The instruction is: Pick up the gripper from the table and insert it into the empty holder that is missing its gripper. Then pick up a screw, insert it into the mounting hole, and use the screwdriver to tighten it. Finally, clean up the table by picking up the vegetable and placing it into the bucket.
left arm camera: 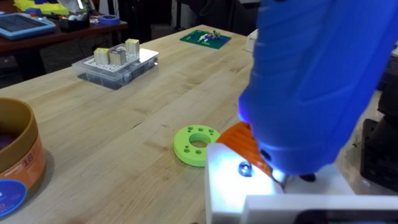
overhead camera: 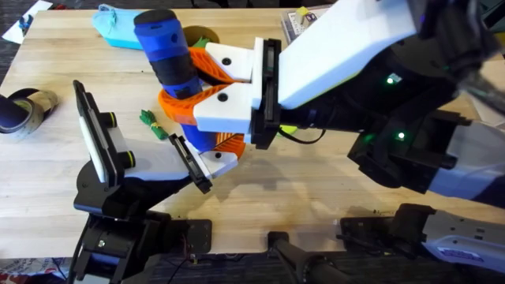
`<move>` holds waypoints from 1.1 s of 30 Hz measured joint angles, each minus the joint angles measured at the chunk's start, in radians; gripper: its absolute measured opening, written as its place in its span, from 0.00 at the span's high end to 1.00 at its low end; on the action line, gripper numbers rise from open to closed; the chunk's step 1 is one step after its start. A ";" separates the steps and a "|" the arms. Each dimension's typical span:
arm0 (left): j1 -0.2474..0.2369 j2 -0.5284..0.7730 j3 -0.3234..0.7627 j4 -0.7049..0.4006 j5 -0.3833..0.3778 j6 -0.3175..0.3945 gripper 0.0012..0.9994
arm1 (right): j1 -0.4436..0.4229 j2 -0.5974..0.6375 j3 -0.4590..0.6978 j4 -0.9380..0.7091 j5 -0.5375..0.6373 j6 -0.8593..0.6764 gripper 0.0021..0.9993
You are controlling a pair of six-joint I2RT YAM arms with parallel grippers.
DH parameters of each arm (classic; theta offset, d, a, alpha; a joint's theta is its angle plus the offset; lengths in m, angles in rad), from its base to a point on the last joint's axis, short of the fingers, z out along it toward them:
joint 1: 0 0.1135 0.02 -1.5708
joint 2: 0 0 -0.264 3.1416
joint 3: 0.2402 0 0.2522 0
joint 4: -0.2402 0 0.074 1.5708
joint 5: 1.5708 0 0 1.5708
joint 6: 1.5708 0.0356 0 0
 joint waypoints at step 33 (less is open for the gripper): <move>0.000 0.000 0.000 -0.003 0.000 -0.001 0.99 | -0.083 -0.062 -0.009 0.046 -0.013 -0.004 0.96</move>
